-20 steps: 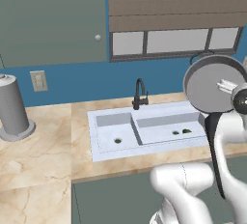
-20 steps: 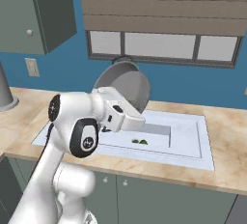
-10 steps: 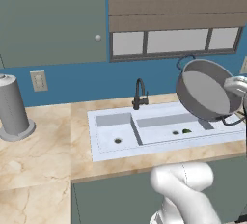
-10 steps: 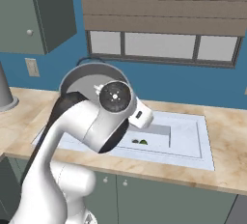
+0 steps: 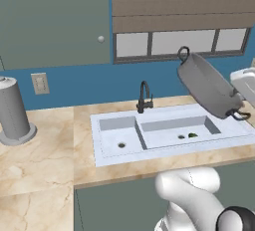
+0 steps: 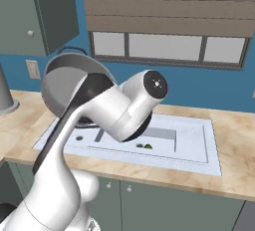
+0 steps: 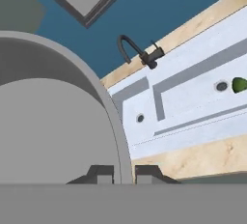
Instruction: Dump the avocado from the pot into the sink. Then turn on the water and wash the avocado. Then turn off the water and put the avocado back in the pot.
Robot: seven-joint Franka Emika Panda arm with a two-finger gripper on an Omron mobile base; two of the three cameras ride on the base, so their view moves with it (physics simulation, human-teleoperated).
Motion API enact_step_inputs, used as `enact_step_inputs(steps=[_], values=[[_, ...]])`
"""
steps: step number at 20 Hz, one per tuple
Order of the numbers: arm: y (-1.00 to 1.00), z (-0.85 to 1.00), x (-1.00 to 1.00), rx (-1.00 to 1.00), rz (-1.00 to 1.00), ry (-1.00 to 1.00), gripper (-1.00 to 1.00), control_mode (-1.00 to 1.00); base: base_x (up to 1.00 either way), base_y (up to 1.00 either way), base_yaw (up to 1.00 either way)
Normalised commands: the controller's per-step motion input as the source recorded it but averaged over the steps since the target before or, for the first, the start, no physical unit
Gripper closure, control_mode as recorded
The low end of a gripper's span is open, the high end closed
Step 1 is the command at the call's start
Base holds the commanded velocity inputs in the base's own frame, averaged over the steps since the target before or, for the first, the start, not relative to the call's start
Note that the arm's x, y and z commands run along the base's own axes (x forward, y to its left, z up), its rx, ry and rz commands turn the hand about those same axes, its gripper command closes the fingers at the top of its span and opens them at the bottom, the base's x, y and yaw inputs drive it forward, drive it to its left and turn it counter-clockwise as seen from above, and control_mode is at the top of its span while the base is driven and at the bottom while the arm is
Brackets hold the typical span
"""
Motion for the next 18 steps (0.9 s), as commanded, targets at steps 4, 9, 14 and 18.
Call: enact_step_inputs(steps=[4,9,14,18], values=[[0.82,-0.06,0.00,0.01,0.01,0.01,1.00,-1.00,0.00,0.00,0.00],[0.87,-0.18,-0.01,-0.05,0.00,0.00,1.00,-1.00,0.00,0.00,0.00],[0.70,-0.39,0.05,-0.07,-0.03,0.05,1.00,-1.00,0.00,0.00,0.00],[0.56,-0.40,0.39,-0.02,-0.03,0.15,1.00,-1.00,0.00,0.00,0.00]])
